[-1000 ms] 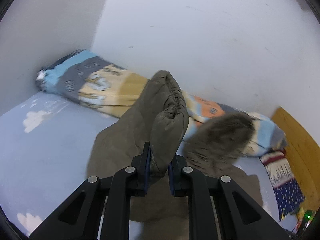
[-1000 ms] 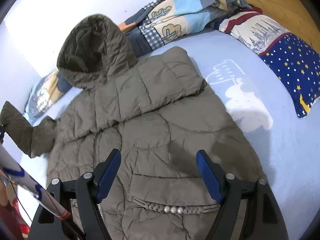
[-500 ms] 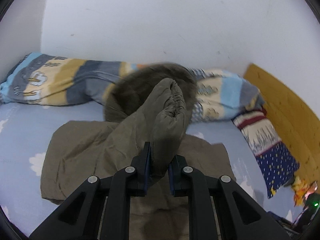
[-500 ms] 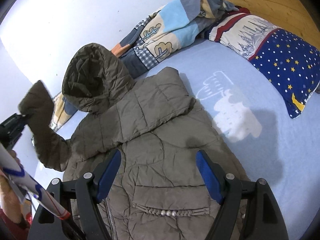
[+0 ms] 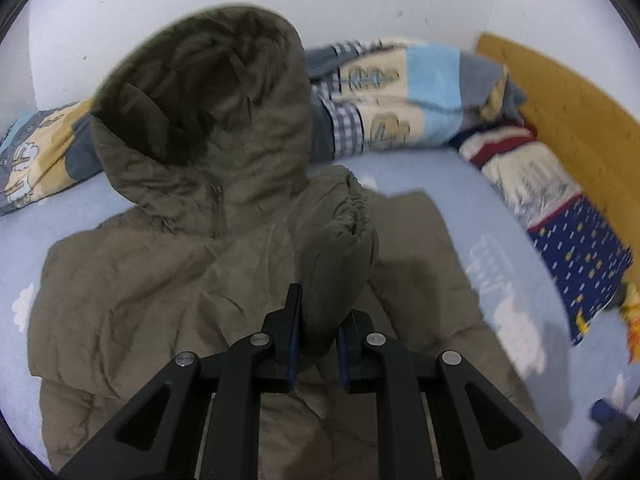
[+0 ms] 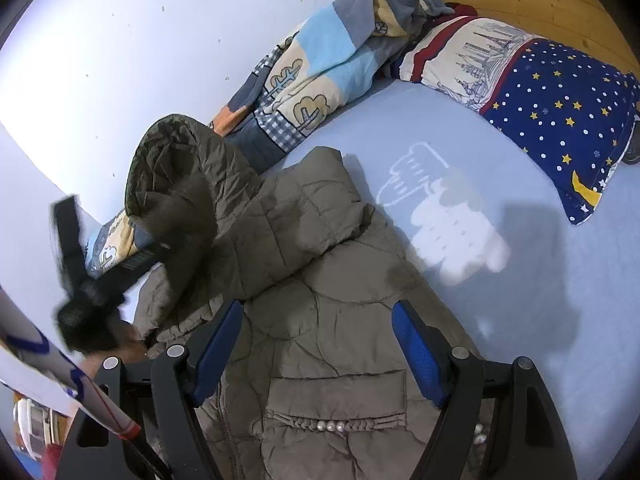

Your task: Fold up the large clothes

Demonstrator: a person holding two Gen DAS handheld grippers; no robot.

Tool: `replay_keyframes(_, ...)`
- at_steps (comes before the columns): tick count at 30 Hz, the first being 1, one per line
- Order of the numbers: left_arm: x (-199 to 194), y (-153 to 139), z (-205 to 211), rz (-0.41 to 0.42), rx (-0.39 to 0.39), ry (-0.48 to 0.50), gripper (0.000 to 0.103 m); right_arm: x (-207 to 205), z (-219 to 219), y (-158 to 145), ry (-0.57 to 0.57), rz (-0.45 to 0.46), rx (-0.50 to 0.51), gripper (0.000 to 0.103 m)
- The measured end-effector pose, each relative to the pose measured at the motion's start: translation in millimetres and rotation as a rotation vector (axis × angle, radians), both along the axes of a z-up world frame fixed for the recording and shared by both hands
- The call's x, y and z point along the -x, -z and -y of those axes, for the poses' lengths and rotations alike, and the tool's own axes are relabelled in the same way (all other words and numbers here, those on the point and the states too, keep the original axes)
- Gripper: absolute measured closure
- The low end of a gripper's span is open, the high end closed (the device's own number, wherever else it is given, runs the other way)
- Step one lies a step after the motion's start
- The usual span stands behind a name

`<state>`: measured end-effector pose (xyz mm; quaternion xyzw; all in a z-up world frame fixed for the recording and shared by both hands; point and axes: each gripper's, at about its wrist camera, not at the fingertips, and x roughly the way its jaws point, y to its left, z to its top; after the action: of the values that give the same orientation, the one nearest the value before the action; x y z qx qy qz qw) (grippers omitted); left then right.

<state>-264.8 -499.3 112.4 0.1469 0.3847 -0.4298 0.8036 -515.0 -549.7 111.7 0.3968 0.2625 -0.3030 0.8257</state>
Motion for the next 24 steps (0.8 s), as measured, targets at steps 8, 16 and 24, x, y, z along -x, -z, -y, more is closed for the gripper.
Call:
replay_keyframes(8,16,34,7,-0.044,-0.095,0.055,0.055,0,2,0,0.006,0.003,-0.008,0.021)
replay_keyframes(16,32,-22,-67,0.02,-0.013,0.111,0.044,0,7,3,0.02,0.019,-0.023,0.021)
replay_keyframes(24,-18,-49,-229,0.037,-0.004,-0.196,0.035,-14,7,26,-0.056,0.082,-0.127,0.021)
